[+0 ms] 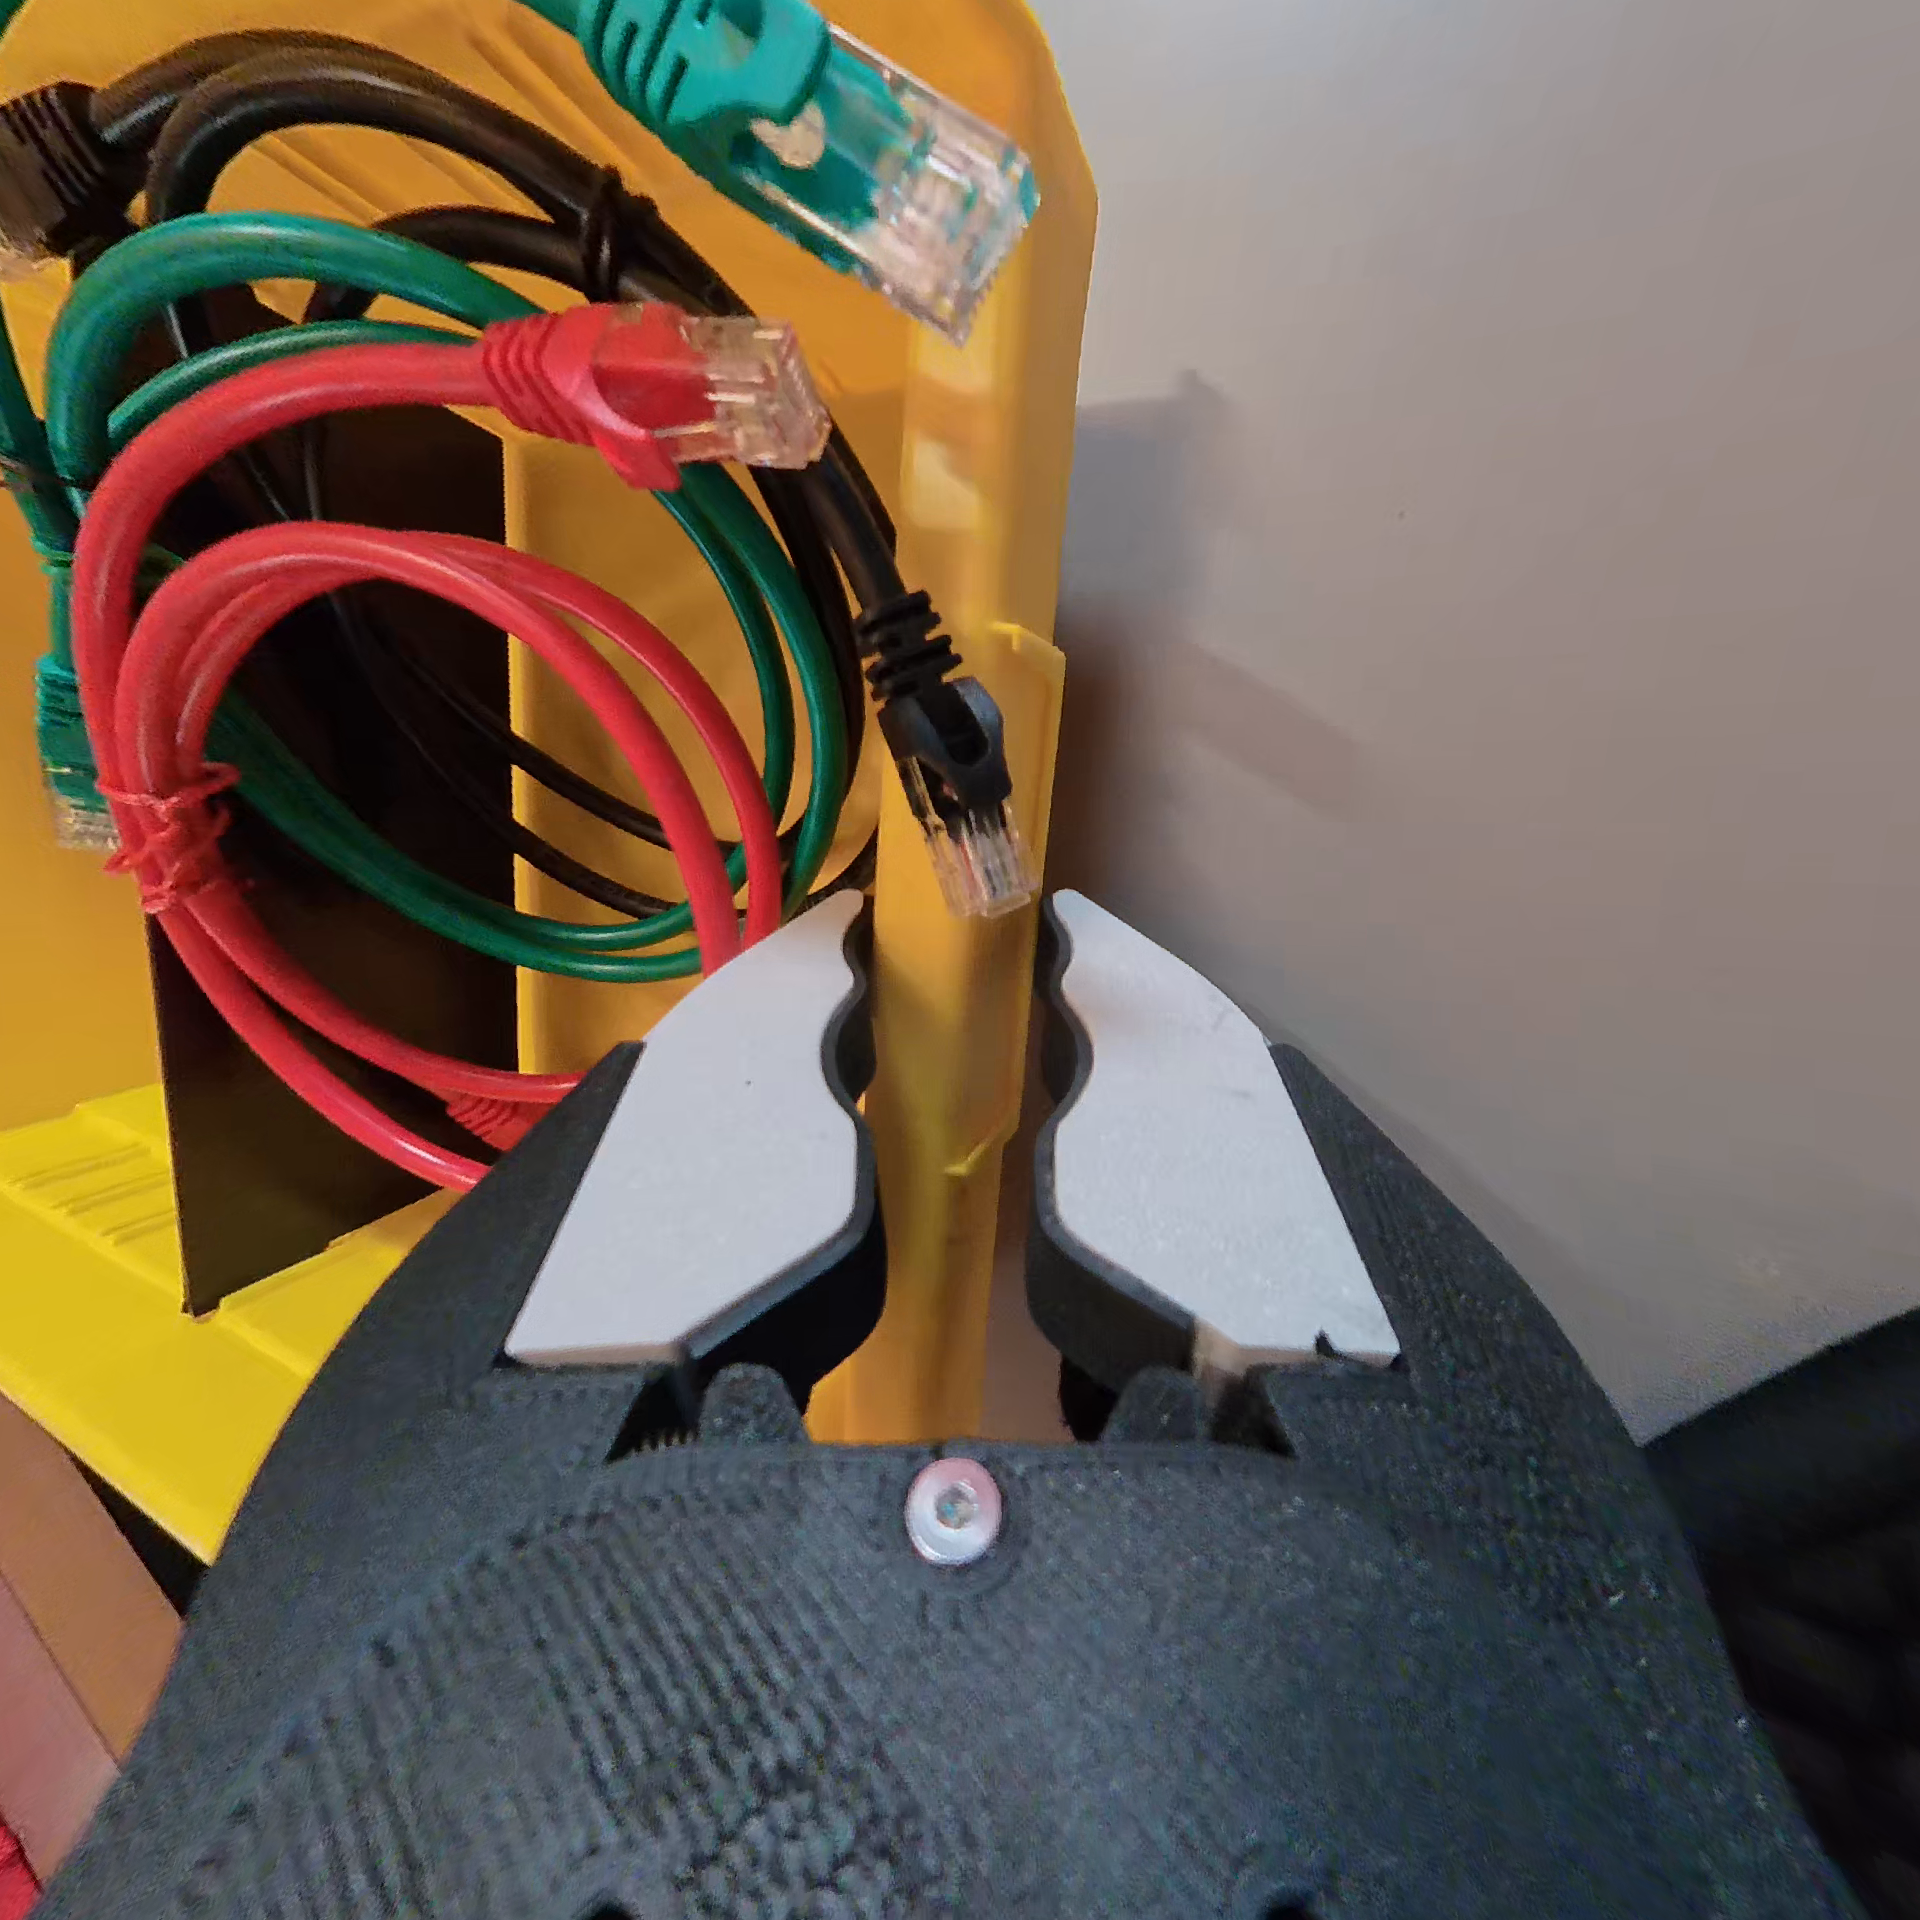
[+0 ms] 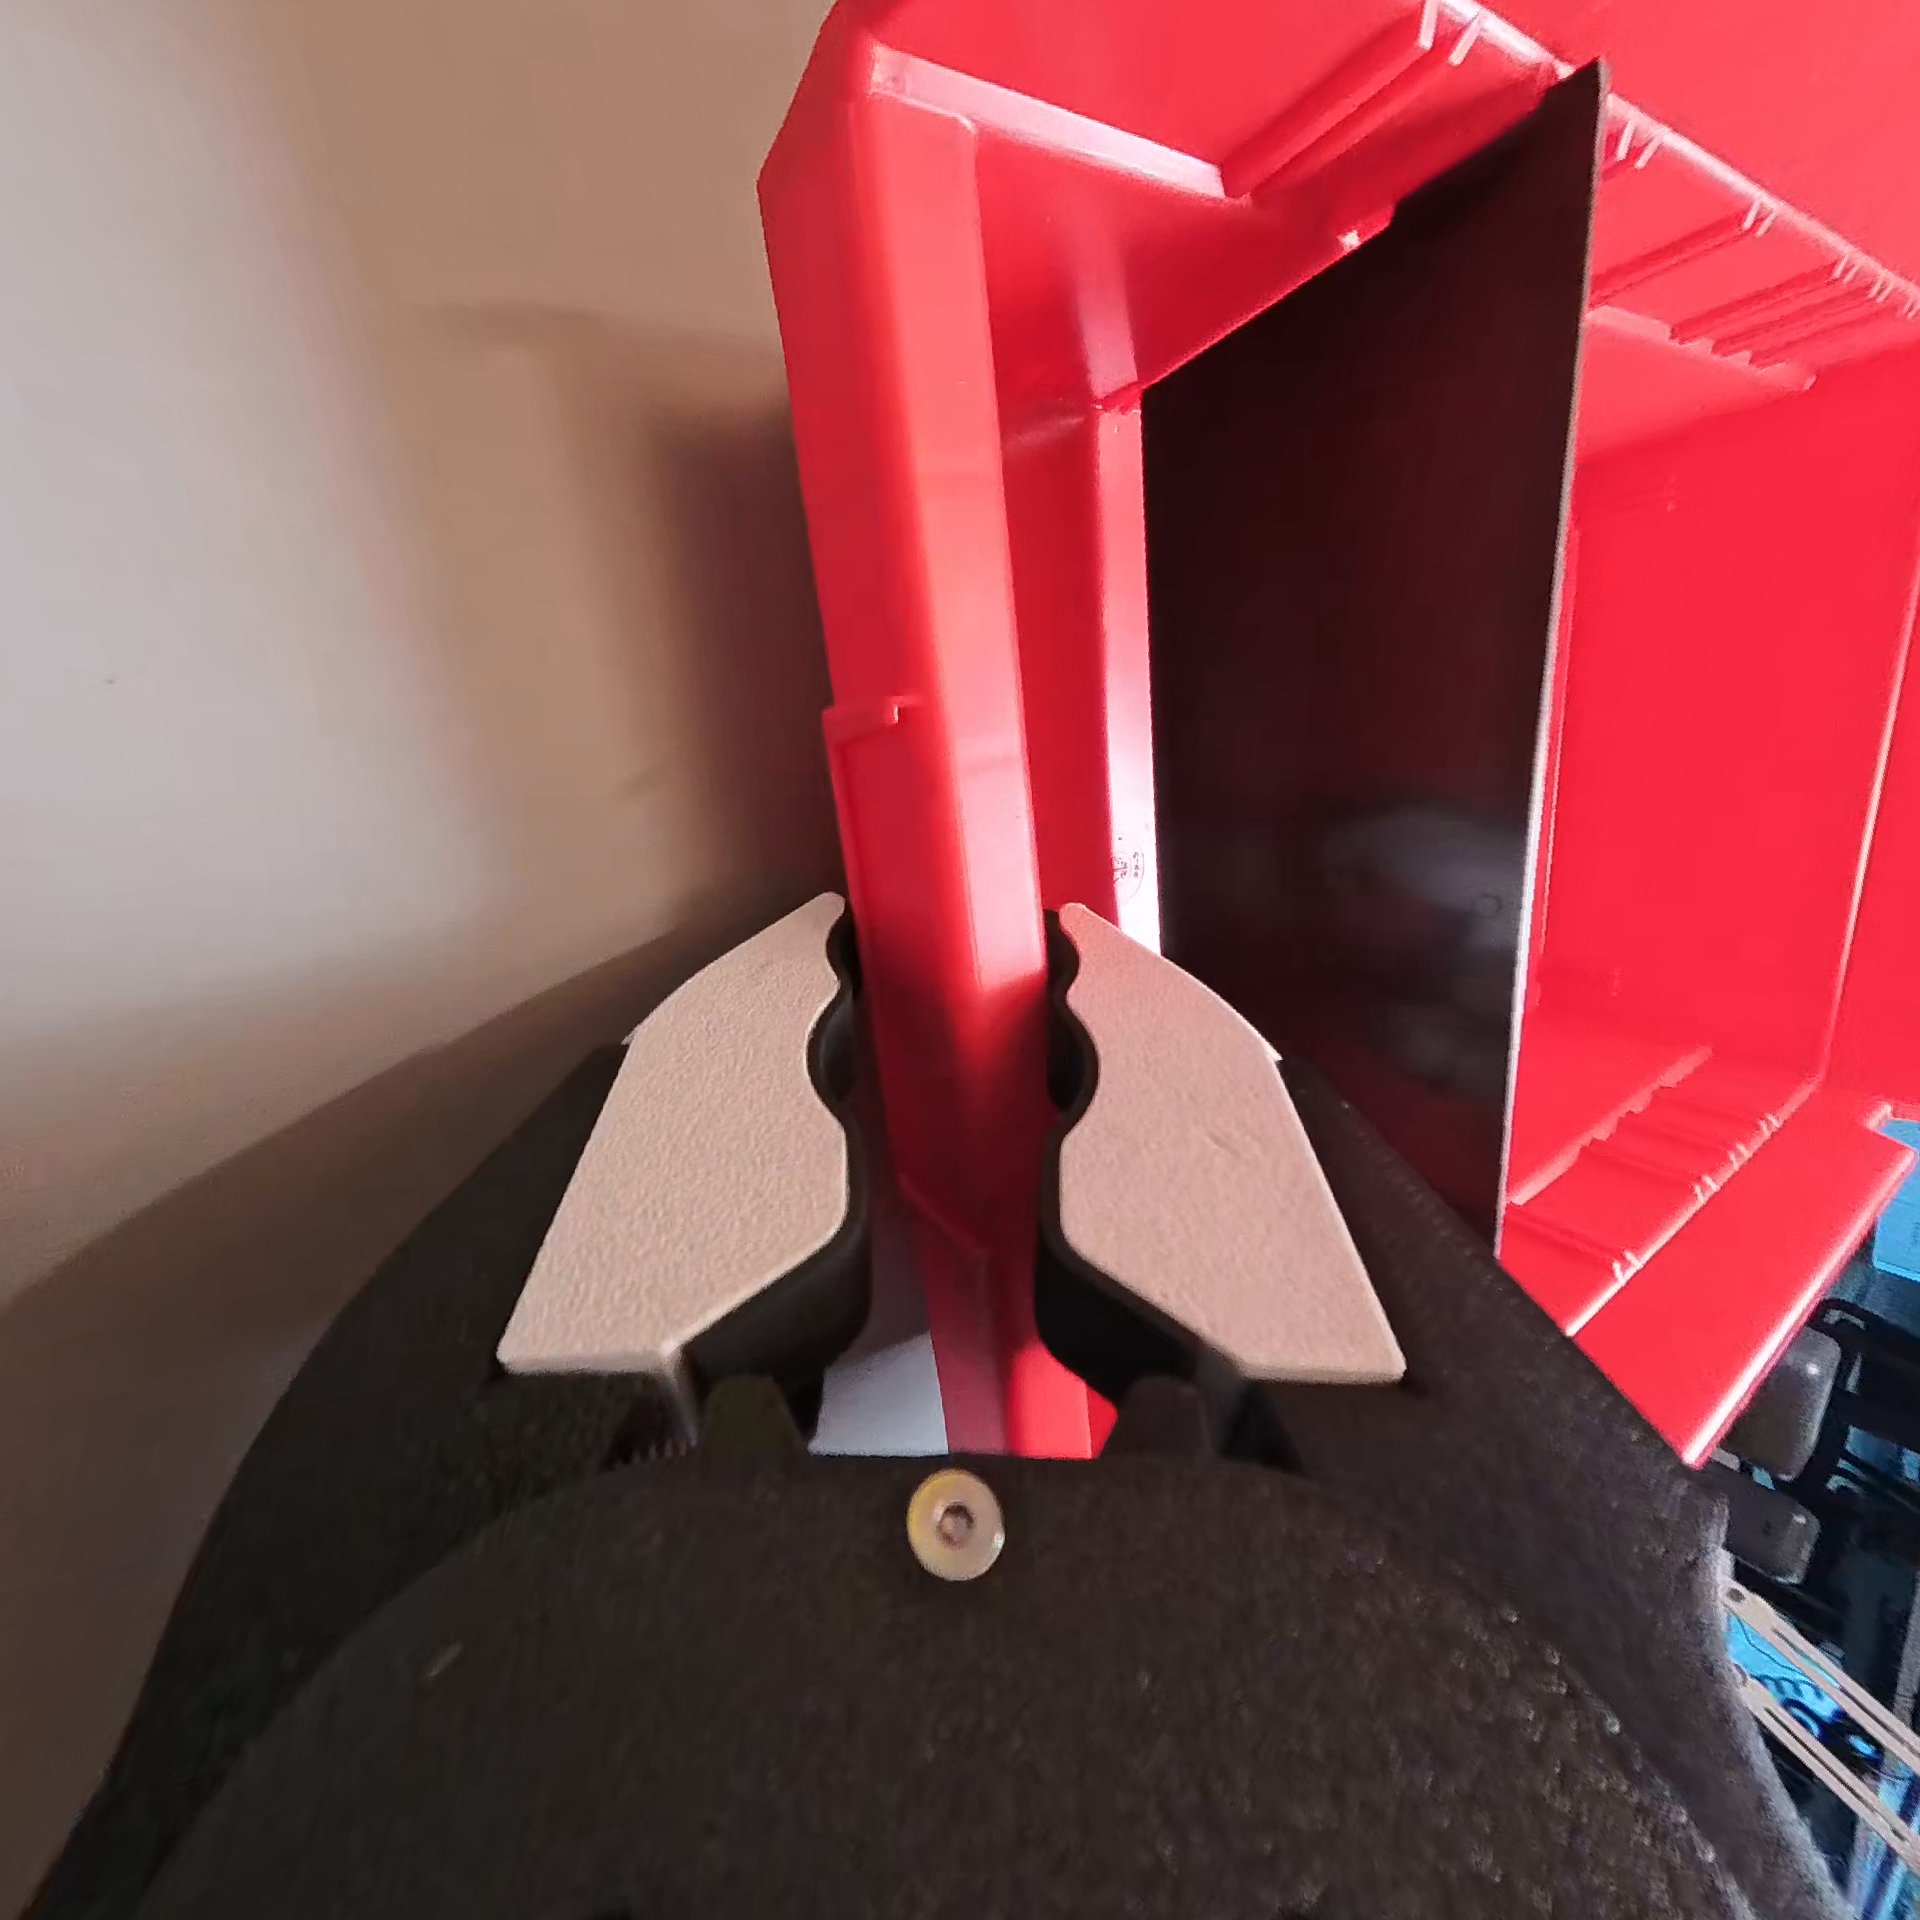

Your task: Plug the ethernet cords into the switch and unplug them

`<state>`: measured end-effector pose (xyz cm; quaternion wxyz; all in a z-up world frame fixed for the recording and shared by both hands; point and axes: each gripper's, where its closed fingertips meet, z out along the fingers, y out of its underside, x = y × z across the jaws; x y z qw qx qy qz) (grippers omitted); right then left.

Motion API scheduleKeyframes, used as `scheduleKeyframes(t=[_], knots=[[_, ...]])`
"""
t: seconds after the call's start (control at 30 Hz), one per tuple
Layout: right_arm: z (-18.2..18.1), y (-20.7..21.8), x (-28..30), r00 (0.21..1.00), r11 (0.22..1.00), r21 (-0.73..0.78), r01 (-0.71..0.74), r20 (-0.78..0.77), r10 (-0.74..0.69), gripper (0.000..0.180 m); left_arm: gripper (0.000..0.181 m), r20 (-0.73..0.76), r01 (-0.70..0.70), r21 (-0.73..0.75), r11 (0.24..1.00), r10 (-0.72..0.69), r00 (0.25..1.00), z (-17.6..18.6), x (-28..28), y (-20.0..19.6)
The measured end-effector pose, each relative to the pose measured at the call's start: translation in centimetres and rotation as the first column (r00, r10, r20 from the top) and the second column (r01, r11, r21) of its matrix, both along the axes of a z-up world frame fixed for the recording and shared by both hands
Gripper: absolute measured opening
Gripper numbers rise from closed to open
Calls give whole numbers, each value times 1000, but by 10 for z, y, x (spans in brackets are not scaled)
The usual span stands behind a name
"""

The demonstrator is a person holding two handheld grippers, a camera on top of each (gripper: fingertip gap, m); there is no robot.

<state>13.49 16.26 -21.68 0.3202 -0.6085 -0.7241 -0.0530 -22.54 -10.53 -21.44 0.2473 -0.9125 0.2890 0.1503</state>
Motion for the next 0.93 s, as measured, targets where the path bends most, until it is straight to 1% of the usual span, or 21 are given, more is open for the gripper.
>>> scheduleKeyframes(t=[0.07,0.13,0.2,0.27,0.37,0.47,0.6,0.67,0.73,0.8,0.93], knots=[[2,-1,-2,1000,1000,5,6,-22,-6,38,29,1,-2,19,1000,2,1000,0,-3,3],[11,-10,-9,996,1000,-25,-6,-93,3,46,31,6,-18,46,999,17,1000,1,-8,5],[28,-24,-19,978,997,-72,-35,-209,19,51,34,12,-49,73,996,48,999,2,-14,6],[49,-37,-31,938,991,-112,-72,-345,29,54,36,14,-66,98,993,65,998,6,-15,4],[82,-55,-46,839,978,-156,-137,-543,31,53,39,83,-86,165,983,73,994,25,-10,2],[109,-63,-59,712,970,-159,-185,-702,20,51,43,235,-121,235,964,64,970,58,-8,2],[126,-54,-64,540,965,-200,-171,-838,-79,52,44,442,-279,330,902,114,890,110,-40,16],[129,-47,-62,474,962,-221,-160,-872,-121,53,45,528,-377,356,855,149,836,131,-65,31],[129,-42,-59,437,962,-230,-146,-887,-146,55,45,582,-465,334,820,209,786,140,-95,49],[130,-38,-55,414,966,-223,-131,-898,-151,57,49,593,-531,277,801,292,751,137,-125,69],[134,-36,-48,380,972,-200,-123,-914,-140,61,55,568,-616,95,782,466,679,104,-171,103]])
